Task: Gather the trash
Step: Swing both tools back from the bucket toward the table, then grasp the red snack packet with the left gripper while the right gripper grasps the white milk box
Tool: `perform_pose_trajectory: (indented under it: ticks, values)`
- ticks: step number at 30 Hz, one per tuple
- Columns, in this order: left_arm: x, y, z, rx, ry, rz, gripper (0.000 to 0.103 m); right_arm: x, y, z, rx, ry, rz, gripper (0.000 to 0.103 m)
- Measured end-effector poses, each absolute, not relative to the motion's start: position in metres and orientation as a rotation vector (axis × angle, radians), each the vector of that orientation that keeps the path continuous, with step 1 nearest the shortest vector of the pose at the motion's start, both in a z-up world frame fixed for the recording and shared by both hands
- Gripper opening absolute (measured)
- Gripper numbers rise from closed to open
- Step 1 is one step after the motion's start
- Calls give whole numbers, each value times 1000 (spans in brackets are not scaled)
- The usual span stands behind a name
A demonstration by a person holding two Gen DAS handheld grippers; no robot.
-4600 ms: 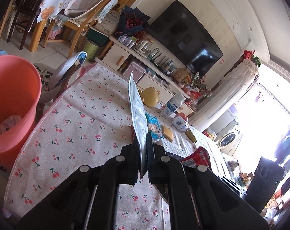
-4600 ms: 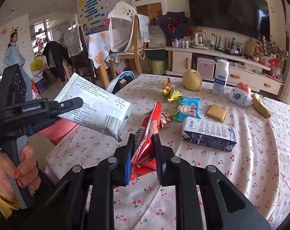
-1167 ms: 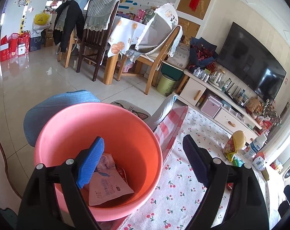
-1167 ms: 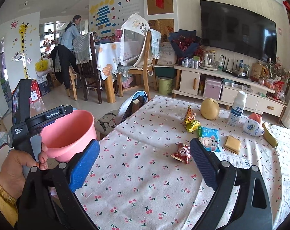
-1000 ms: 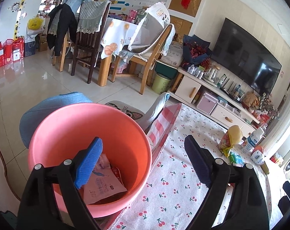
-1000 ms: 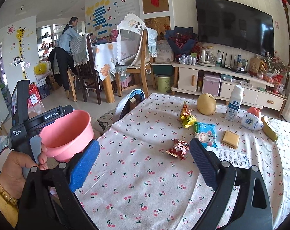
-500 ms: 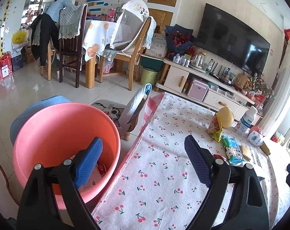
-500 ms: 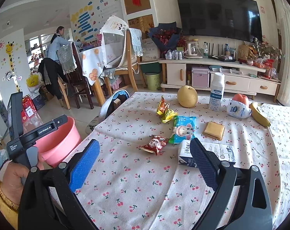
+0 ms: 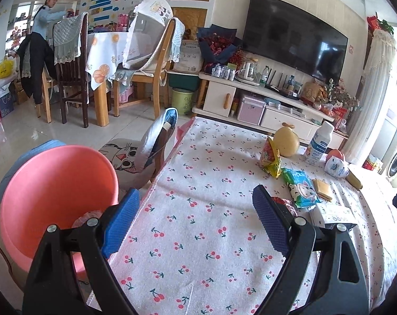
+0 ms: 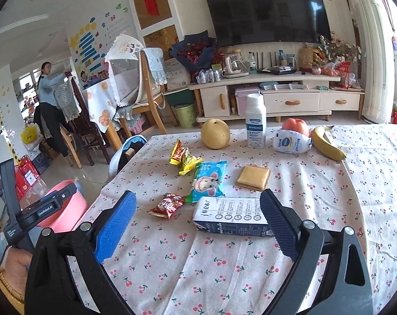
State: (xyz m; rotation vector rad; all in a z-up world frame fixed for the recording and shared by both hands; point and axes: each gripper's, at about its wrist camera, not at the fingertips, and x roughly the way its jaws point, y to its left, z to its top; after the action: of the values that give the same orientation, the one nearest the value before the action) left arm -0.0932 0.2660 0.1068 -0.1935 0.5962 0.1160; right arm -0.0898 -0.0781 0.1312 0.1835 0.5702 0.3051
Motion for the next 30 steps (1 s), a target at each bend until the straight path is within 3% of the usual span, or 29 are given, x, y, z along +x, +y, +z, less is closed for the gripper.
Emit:
perform_pose_trajectory:
  ticks: [11,25,28,30]
  values:
    - [-80,214,101,-153,639,-76,88,-58,-143,104,321,708,203,94]
    - [-28,127,52,-21,781,-225,88,-19,-112,70,194,826,332,94]
    - [-16,120,44,-4,800,-203,77,-7,-120,60,213,856,312,94]
    - [-9,120,39,-8,820,-195,62,0,-128,53,250,883,308,94]
